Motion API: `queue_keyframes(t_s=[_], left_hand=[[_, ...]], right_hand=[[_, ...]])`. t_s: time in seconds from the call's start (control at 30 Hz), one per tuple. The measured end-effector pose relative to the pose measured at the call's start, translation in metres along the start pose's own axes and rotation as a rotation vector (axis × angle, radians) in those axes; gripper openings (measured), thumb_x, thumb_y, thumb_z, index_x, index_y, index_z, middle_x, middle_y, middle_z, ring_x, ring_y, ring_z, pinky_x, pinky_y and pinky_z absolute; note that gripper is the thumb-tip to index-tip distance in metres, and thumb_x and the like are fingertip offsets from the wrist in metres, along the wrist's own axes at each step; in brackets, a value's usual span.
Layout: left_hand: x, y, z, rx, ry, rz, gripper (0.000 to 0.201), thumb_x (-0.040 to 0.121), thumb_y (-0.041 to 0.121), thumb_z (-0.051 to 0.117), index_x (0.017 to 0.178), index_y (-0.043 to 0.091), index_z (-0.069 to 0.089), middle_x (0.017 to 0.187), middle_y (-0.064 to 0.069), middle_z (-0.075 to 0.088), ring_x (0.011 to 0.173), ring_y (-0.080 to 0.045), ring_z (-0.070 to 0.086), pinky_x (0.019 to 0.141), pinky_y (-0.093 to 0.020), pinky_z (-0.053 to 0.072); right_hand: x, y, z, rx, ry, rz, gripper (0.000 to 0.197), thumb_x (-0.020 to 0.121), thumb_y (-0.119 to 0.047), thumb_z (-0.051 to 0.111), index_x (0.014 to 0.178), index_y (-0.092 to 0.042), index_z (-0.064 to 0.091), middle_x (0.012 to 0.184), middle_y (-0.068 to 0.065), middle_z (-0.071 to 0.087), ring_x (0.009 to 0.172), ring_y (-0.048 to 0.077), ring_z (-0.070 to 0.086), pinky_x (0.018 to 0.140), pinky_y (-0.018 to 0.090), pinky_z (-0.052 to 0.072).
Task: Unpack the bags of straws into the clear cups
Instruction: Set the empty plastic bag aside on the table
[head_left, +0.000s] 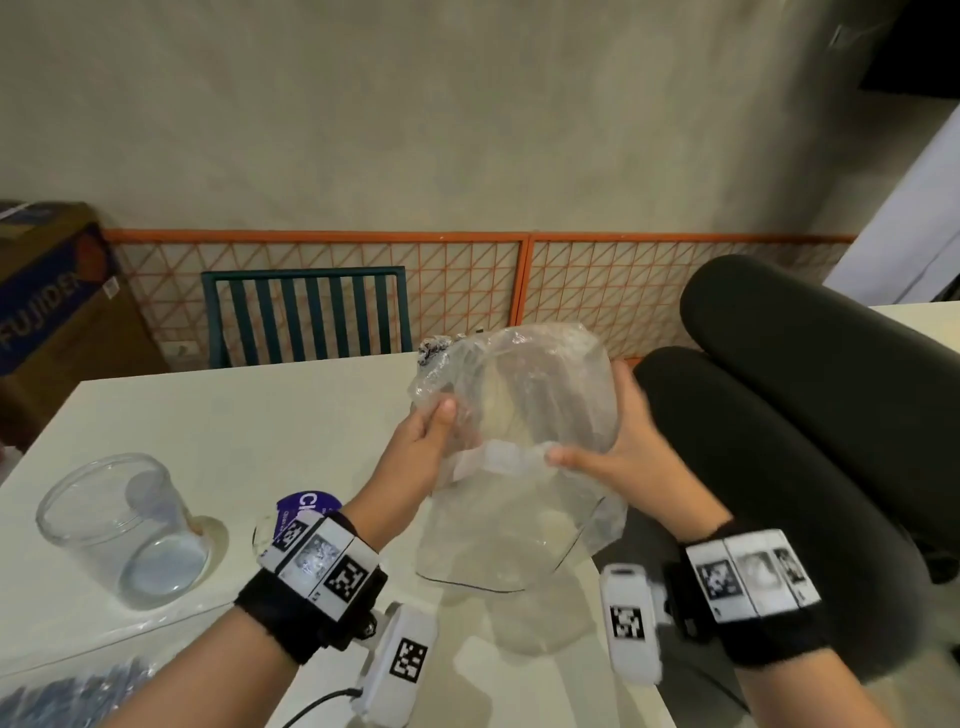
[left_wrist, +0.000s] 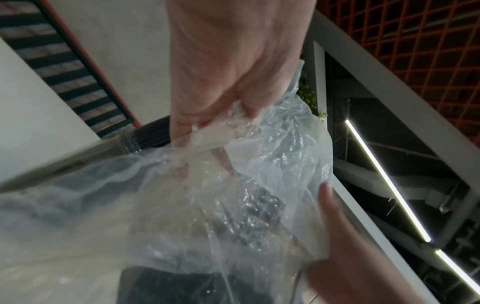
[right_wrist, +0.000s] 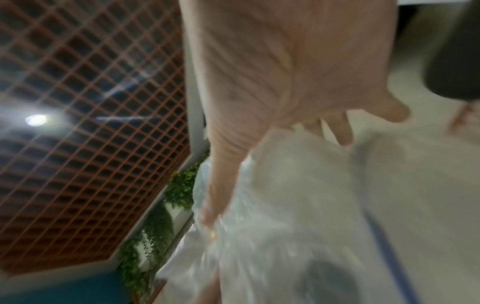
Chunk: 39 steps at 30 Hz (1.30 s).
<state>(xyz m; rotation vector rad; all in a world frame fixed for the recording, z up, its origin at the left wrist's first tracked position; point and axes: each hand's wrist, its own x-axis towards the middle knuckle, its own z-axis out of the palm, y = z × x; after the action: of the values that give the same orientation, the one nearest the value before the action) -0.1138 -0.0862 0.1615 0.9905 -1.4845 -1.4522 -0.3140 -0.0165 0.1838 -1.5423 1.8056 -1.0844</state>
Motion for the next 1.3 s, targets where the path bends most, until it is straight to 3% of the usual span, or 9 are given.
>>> queue_keyframes(t_s=[0.17,0.37,0.53,0.63,0.73,0.8,0.87,1.17,1.3], left_hand=[[0.012,0.005,-0.026,-0.14,0.107,-0.171,0.03,0.095,0.006,0.035,0.097,0.006,0.065,0.094,-0.019,0.068,0.094,-0.035,0.065,0.085,-0.052,0.049],[0.007,-0.016,-0.04,-0.393,0.1,-0.307,0.023,0.095,0.027,0.049,0.112,0.012,0.053,0.108,-0.011,0.064,0.095,-0.023,0.066,0.081,-0.045,0.052],[-0.008,-0.028,-0.036,0.189,0.437,0.01,0.106,0.077,0.035,0.072,0.147,0.03,-0.007,0.156,-0.005,0.007,0.143,-0.025,0.014,0.116,-0.05,0.018],[-0.012,-0.01,-0.036,0.549,0.457,0.263,0.101,0.074,0.051,0.067,0.149,0.025,0.005,0.155,-0.004,0.012,0.143,-0.019,0.008,0.117,-0.052,0.005],[0.005,-0.003,-0.034,0.764,0.175,0.072,0.091,0.073,0.068,0.057,0.146,0.027,0.02,0.151,-0.001,0.027,0.143,-0.02,0.015,0.114,-0.056,-0.003],[0.014,0.001,-0.032,0.713,-0.011,-0.015,0.075,0.076,0.067,0.053,0.133,0.019,0.047,0.131,-0.002,0.055,0.128,-0.021,0.045,0.111,-0.047,0.028],[0.019,0.004,-0.033,0.598,-0.102,-0.021,0.043,0.089,0.045,0.052,0.107,0.007,0.065,0.086,0.0,0.065,0.087,-0.014,0.062,0.073,-0.021,0.047],[0.039,-0.001,-0.066,0.44,0.115,-0.156,0.02,0.096,0.026,0.045,0.083,0.016,0.056,0.073,-0.002,0.047,0.067,-0.018,0.046,0.047,-0.023,0.043],[0.034,0.005,-0.054,0.582,-0.051,-0.015,0.022,0.096,0.029,0.044,0.079,0.022,0.055,0.075,0.001,0.049,0.063,-0.01,0.048,0.049,-0.019,0.046]], right_hand=[[-0.036,0.065,0.03,0.002,-0.249,0.149,0.013,0.089,-0.021,0.063,0.094,-0.01,0.068,0.089,0.003,0.074,0.084,0.015,0.07,0.083,0.043,0.055],[-0.04,0.069,0.031,0.062,-0.026,0.236,0.03,0.099,-0.024,0.041,0.089,0.004,0.046,0.074,0.007,0.051,0.067,0.019,0.051,0.053,0.024,0.048],[-0.033,0.055,0.037,-0.024,0.001,0.086,0.026,0.101,-0.022,0.037,0.08,-0.007,0.043,0.065,0.0,0.042,0.058,0.011,0.04,0.049,0.019,0.038],[-0.031,0.052,0.033,-0.133,-0.073,-0.008,0.024,0.1,-0.022,0.039,0.079,-0.012,0.042,0.064,0.002,0.041,0.059,0.012,0.035,0.056,0.026,0.028],[-0.031,0.045,0.034,-0.161,-0.156,-0.106,0.021,0.1,-0.023,0.04,0.081,-0.013,0.045,0.067,0.014,0.046,0.059,0.016,0.039,0.056,0.028,0.029],[-0.031,0.04,0.035,-0.131,-0.143,-0.165,0.019,0.098,-0.025,0.044,0.083,-0.014,0.048,0.068,0.016,0.05,0.058,0.017,0.041,0.056,0.026,0.031],[-0.034,0.036,0.031,-0.033,-0.086,-0.189,0.015,0.091,-0.03,0.056,0.083,-0.016,0.054,0.073,0.015,0.057,0.064,0.022,0.049,0.059,0.026,0.037],[-0.078,0.089,0.005,-0.012,-0.161,-0.066,0.046,0.065,-0.058,0.071,0.064,-0.016,0.052,0.064,0.004,0.055,0.058,0.012,0.049,0.062,0.034,0.046],[-0.078,0.084,-0.006,-0.034,-0.092,0.038,0.047,0.062,-0.07,0.062,0.081,-0.027,0.058,0.079,-0.006,0.061,0.074,0.006,0.058,0.076,0.036,0.05]])
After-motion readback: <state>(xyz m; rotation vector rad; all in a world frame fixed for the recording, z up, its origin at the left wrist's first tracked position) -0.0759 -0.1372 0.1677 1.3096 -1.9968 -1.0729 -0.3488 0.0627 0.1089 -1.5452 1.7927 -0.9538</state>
